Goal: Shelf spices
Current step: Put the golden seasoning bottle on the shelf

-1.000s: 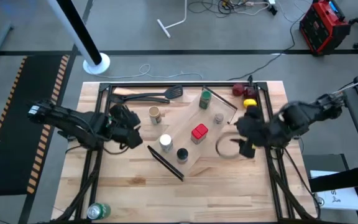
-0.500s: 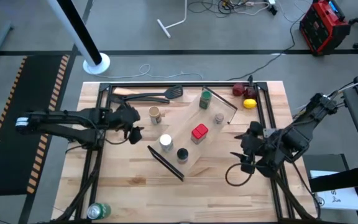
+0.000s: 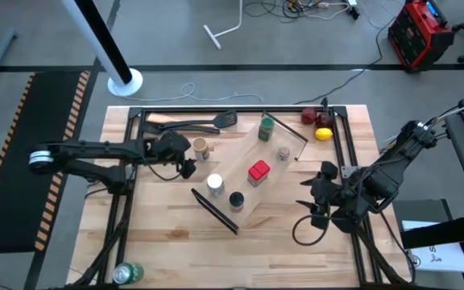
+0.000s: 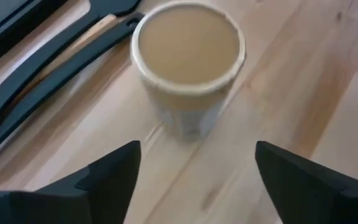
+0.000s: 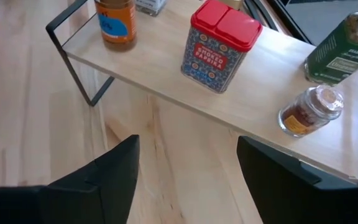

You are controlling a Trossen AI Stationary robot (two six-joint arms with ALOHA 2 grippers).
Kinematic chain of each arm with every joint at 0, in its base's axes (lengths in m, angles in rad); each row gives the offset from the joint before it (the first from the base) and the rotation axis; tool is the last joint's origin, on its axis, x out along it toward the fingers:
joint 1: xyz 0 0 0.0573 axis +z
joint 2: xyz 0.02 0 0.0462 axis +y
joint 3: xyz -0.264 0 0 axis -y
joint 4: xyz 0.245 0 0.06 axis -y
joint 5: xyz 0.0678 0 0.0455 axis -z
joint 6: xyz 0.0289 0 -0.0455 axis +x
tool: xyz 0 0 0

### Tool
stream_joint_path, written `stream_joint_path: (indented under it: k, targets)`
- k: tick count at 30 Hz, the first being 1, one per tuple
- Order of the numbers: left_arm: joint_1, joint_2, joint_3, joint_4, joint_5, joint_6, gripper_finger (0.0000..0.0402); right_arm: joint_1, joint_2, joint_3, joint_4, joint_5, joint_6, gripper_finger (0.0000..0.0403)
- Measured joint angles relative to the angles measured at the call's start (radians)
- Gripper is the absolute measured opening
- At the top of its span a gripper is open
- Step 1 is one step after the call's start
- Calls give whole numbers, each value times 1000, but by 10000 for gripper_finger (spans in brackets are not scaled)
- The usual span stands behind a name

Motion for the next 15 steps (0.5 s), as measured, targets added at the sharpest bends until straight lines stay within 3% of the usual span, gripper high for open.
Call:
stream_joint_path:
  k: [10,15]
  targets:
    - [1,196,9,171,-25,39,389,0,0,-8,7,0,-8,230]
    - [2,267,9,266,-62,64,396,0,0,-10,7,0,-13,223]
